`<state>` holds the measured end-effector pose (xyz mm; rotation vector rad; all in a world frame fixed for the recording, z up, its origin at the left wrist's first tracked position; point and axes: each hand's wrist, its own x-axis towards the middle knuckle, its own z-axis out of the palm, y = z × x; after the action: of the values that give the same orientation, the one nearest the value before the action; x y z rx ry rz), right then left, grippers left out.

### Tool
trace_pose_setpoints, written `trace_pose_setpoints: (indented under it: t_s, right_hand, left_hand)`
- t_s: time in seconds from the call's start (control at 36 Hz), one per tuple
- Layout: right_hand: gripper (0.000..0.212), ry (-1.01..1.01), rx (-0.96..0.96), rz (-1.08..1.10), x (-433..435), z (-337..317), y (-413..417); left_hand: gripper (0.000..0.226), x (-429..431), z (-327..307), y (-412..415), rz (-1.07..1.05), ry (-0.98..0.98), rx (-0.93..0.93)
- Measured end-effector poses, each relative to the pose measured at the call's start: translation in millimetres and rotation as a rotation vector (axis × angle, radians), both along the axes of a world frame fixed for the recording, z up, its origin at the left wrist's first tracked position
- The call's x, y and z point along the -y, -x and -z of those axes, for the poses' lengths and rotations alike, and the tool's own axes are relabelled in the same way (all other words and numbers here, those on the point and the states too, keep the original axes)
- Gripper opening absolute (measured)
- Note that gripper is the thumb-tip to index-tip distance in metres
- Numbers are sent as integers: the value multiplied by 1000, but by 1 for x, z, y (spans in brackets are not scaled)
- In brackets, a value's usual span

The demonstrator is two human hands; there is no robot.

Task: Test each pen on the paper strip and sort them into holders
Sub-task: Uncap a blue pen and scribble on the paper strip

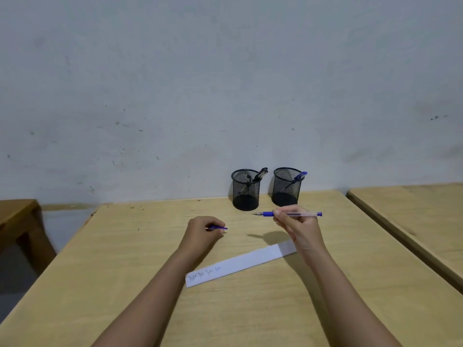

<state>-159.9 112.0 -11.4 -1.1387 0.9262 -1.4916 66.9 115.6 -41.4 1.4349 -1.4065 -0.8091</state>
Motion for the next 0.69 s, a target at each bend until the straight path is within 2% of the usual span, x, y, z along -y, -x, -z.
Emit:
trace_pose_setpoints:
  t_s: [0.14, 0.31, 0.44, 0.56, 0.69]
  right_hand:
    - [4, -9, -47, 9, 12, 2, 1]
    - [2, -51, -23, -12, 18, 6, -1]
    - [5, -86, 35, -63, 12, 3, -11]
    - [11, -115, 64, -90, 6, -1, -22]
    - [14, -114, 102, -131, -6, -3, -40]
  left_hand:
    - [15, 17, 8, -5, 54, 0, 156]
    - [12, 28, 16, -9, 85, 3, 238]
    - [27, 15, 2, -12, 73, 79, 276]
    - [27, -16, -13, -13, 36, 138, 298]
    - [39, -70, -16, -13, 91, 188, 550]
